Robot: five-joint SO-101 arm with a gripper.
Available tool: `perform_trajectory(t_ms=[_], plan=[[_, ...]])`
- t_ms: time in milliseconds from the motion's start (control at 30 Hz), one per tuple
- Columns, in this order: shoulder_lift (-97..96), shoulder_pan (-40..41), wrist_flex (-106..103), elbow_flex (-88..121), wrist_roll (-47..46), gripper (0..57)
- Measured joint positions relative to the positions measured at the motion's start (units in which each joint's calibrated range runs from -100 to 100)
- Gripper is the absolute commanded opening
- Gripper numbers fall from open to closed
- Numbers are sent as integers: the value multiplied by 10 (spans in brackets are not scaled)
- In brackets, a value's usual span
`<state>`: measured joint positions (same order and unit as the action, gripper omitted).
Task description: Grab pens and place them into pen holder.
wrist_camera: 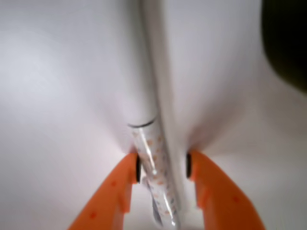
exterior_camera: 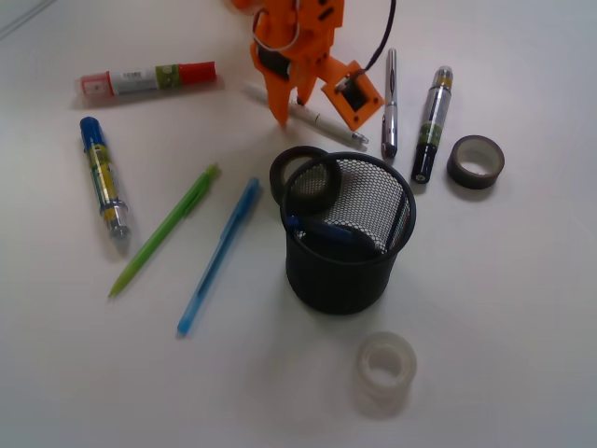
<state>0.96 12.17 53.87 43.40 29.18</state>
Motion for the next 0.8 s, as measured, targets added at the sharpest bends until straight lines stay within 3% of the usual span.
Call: perform_trajectory(t_ms=[300, 567, 800], plan=[[-15, 1, 29, -52, -2, 3], [147, -73, 228, -218, 22, 3], [201, -67, 126, -404, 85, 3]])
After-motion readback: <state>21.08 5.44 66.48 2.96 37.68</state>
